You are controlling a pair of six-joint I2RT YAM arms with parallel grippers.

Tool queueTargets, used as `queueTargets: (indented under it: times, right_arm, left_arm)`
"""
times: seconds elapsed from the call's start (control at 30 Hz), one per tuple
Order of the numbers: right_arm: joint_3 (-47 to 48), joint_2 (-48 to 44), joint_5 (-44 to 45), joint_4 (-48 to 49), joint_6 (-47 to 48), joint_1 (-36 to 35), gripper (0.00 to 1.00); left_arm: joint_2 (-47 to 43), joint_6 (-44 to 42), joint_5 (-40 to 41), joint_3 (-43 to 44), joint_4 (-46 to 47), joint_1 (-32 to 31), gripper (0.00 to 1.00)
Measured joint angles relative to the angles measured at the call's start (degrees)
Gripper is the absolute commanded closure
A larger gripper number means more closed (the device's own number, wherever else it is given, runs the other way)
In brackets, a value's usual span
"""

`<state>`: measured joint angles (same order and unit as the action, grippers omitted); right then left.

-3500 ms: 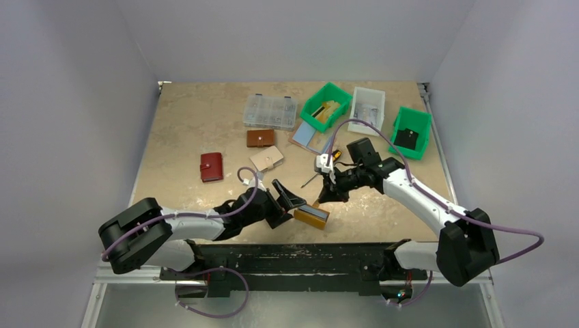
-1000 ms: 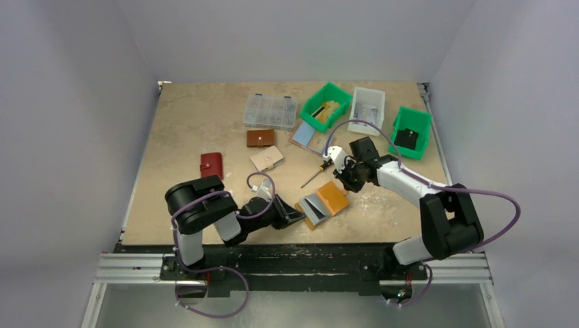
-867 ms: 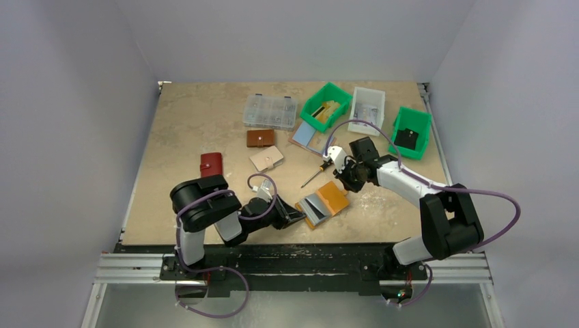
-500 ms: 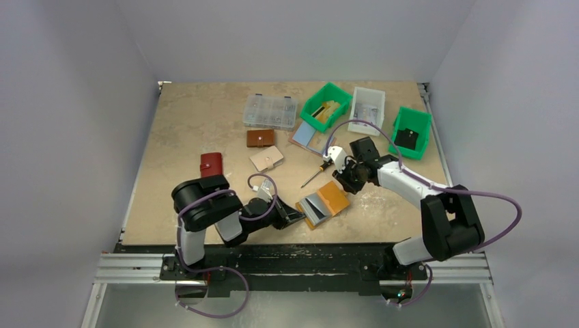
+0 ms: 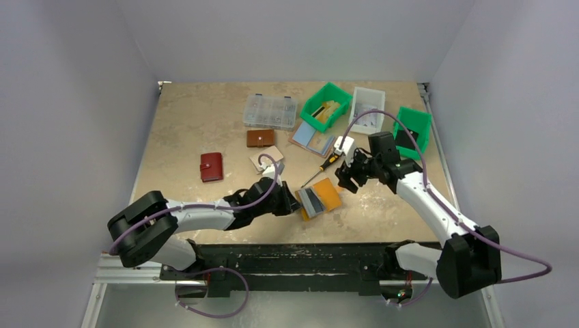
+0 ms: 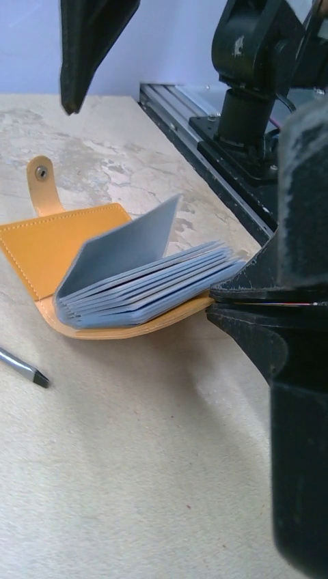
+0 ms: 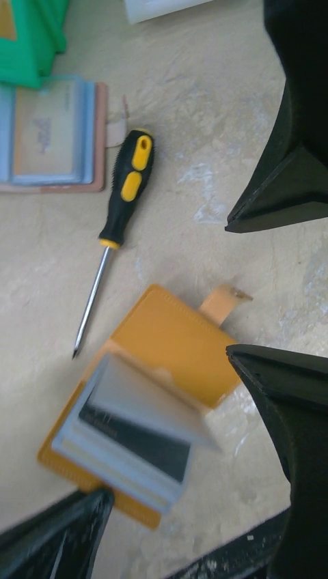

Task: Take the credit cards out of the card holder
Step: Remove the credit card from the card holder.

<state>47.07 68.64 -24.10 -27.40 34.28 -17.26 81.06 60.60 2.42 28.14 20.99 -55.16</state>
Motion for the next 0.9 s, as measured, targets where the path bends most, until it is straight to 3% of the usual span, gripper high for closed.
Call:
queueTargets:
  times: [0.33,0.9]
  right_arm:
    - [0.00,-6.23,-16.20,-3.26,5.73,0.02,0.32]
    - [-0.96,-8.39,-26.45,-6.78,14.45,-0.11,0.33]
  left_arm:
    - [2.99,-10.80,-4.13,13.42,-16.35,0.00,1.00]
    - [3.61,-12.20,-10.62,18.64,-22.18,0.68,1.00]
